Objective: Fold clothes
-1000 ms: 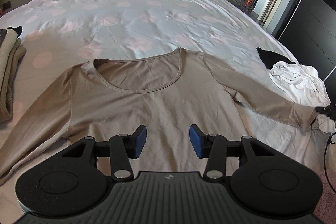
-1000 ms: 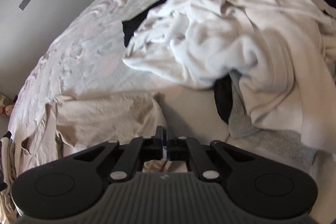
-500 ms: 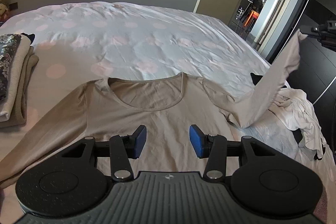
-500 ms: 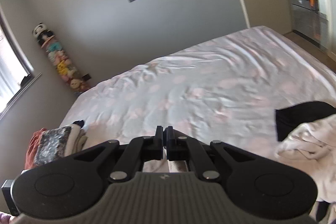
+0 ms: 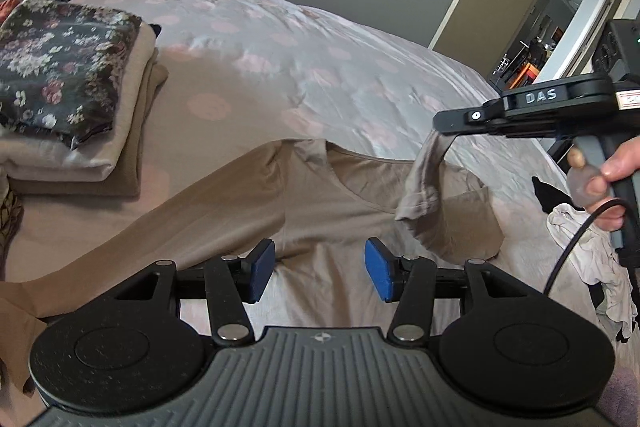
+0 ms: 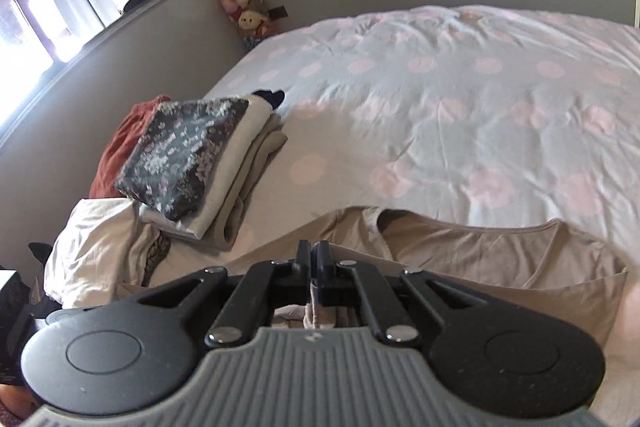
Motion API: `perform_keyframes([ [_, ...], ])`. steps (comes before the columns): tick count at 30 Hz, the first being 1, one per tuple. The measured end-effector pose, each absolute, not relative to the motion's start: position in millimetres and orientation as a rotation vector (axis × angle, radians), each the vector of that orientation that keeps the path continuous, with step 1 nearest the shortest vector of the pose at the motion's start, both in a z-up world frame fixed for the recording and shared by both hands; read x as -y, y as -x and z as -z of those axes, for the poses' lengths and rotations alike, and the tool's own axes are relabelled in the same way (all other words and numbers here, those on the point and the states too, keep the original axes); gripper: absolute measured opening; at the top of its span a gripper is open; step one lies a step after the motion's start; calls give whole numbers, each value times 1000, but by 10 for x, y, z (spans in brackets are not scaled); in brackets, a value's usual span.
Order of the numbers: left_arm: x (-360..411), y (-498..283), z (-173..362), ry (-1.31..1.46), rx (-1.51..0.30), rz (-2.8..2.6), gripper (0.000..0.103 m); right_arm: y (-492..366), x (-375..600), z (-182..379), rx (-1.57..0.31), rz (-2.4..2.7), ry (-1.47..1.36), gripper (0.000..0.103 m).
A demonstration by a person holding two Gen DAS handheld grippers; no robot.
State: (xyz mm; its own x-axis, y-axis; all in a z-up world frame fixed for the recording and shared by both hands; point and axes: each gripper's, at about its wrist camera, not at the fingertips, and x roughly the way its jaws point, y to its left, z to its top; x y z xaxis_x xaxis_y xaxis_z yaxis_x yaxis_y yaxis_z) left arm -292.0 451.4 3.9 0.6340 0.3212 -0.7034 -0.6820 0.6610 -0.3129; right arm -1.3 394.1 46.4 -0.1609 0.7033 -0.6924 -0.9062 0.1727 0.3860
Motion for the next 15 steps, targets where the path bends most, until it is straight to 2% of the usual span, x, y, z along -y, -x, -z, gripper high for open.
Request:
perform_keyframes([
  [5,-4744,2956,246,652,-676,-610,48,83,-4340,181,-1069,-1422,280,4],
  [9,-4875,2859,425,674,-689,-598,49,64,-4479,459,-1121,-1443,263,16],
  [11,-4903,2787,476,676,-695,-591,50,21,-4459,503,-1116,-1442,265,28],
  [15,-4971,2543,541,664,-694,-568,52,-228,-4279,485,-1079,-1416,264,28],
])
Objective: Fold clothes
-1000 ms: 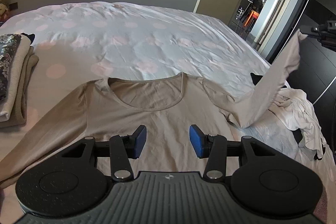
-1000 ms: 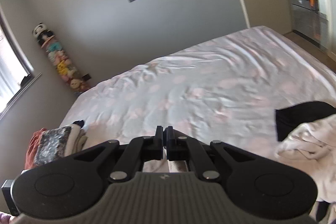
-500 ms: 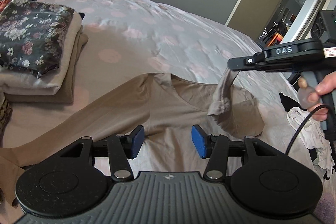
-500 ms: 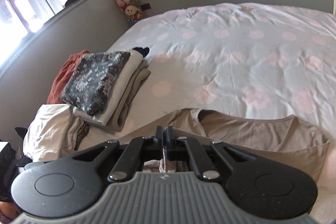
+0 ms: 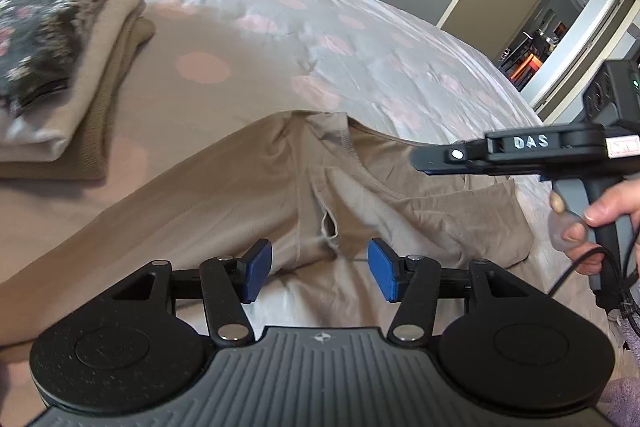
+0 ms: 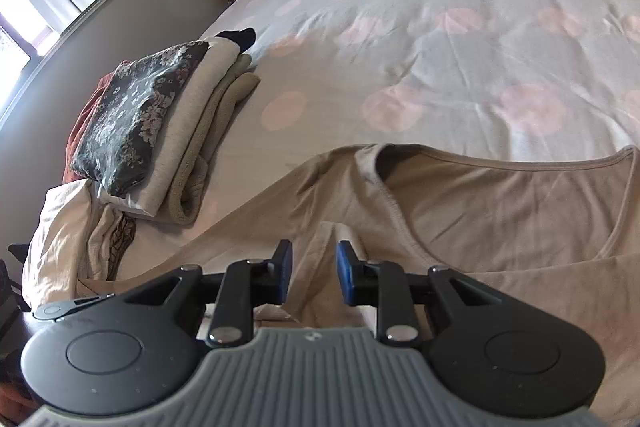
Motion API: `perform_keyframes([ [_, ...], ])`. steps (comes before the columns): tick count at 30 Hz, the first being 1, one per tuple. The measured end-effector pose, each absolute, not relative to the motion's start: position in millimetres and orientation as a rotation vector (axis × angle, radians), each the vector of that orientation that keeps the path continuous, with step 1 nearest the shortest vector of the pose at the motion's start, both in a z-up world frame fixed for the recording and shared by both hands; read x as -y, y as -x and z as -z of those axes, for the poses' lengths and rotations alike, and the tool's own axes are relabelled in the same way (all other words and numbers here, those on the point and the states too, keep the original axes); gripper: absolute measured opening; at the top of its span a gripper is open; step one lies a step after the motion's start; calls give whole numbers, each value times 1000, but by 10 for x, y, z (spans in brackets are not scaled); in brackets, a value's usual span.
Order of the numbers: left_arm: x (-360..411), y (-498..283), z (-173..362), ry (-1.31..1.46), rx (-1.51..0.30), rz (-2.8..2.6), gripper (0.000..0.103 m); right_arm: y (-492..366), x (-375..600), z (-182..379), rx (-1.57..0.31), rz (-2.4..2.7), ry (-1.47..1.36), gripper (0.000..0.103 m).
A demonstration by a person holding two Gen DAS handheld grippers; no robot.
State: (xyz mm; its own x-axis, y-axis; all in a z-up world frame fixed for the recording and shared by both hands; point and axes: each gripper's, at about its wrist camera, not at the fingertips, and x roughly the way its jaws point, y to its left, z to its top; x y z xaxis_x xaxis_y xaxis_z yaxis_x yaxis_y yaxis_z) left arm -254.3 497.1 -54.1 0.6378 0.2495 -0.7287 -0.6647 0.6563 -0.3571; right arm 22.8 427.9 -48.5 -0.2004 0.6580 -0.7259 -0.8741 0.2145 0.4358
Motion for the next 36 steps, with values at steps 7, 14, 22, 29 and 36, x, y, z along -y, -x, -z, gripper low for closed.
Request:
perform_keyframes([
  [7,-5172,1986,731,625,-743,-568,52,-1131,-3646,366,-977,-1232,289,28],
  [14,-5375,1746,995,660,-785,-606,45,-2149,-3130,489,-966,-943,257,36],
  [22,-5295,1677,1042,599,-782,-603,2,-2660,-3200,1086,-1048,-800,177,37],
  [29,-5252,1766,841,562,-745,-618,0,-2682,-3178,1070,-1014,-807,175,3],
  [36,-5472,1895,878,601,-865,-705,0,-2743,-3171,1091,-1000,-776,194,1],
])
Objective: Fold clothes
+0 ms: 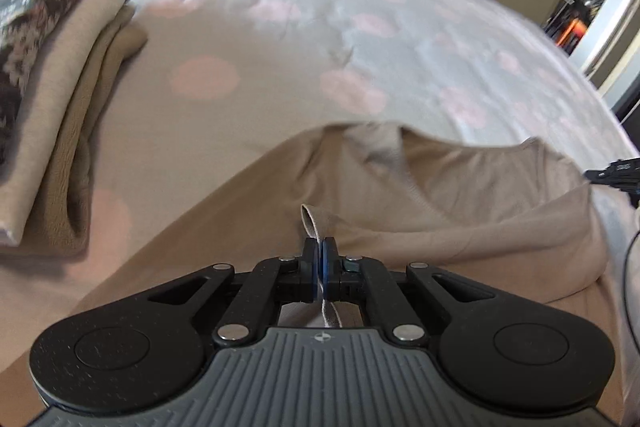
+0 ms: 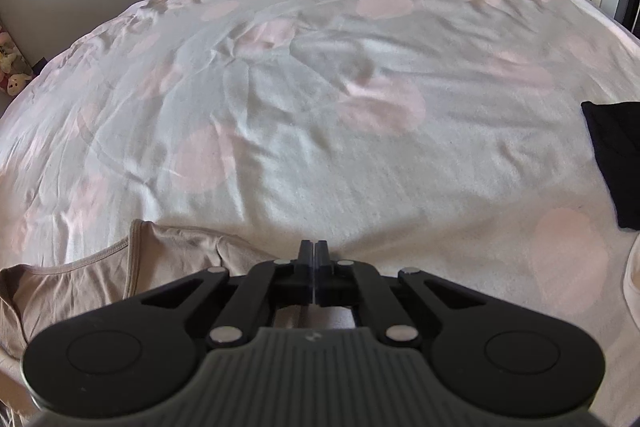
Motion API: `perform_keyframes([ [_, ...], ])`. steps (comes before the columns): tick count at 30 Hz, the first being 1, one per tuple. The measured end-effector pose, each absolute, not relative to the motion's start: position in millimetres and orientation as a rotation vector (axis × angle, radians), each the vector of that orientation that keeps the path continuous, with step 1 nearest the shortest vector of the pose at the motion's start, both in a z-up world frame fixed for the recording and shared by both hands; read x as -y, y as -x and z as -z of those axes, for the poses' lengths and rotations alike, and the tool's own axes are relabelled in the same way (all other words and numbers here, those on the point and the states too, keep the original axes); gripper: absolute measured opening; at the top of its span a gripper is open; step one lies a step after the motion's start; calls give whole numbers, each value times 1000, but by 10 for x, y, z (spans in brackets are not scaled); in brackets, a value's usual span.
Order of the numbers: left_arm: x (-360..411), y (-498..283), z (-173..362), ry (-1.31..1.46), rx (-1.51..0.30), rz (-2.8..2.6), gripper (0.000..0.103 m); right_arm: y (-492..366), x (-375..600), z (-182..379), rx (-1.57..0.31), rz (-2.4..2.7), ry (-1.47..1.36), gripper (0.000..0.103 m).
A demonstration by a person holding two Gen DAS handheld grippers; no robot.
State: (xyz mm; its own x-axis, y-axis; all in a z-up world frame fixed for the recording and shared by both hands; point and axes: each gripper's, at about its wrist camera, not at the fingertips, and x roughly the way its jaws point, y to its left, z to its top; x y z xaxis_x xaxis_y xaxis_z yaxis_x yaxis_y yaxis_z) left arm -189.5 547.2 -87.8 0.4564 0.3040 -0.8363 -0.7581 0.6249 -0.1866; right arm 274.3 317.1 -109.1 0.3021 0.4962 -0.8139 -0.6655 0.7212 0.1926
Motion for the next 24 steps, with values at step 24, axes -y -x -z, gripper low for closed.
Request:
perform_keyframes([
  [24,-5314,1844,947,621,-858,-697,27,-1396,-2298,1164,-878,-1103,318,27],
])
